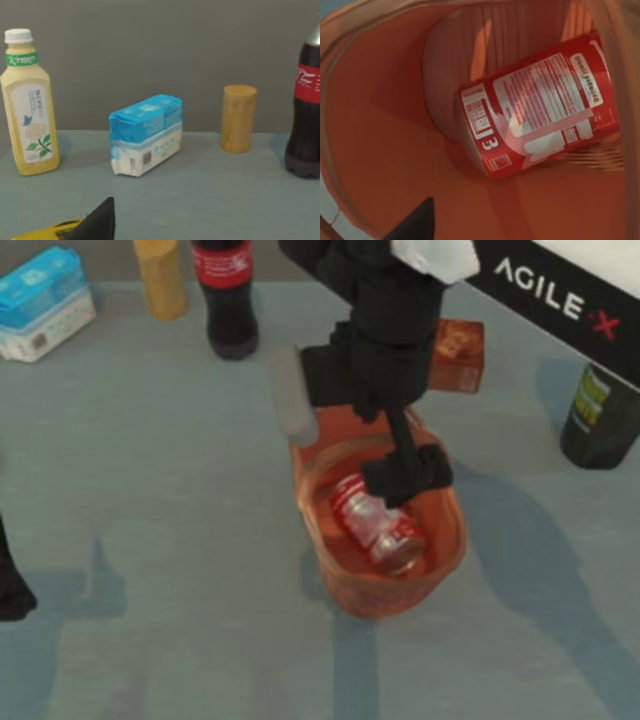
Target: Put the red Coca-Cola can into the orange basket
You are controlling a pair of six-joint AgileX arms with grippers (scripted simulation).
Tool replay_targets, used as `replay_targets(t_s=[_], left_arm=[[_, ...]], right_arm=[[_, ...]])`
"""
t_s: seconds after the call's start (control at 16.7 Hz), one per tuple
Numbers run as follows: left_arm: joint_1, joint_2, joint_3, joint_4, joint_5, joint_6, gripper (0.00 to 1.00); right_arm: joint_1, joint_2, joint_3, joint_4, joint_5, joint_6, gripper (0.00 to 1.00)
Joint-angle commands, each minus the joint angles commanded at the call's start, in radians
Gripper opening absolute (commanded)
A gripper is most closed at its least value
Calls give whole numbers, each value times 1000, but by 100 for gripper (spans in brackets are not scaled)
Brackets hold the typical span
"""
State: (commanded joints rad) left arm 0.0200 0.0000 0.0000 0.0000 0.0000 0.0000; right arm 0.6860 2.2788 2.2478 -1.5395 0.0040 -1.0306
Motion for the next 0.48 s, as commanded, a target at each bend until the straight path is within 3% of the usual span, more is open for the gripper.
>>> replay_targets(t_s=[0.42,0.48], left_arm=[[0,0,0,0,0,0,100],[0,0,0,0,0,0,100]], right_arm=[[1,-13,-63,50,0,1,100],[1,-13,-63,50,0,1,92]])
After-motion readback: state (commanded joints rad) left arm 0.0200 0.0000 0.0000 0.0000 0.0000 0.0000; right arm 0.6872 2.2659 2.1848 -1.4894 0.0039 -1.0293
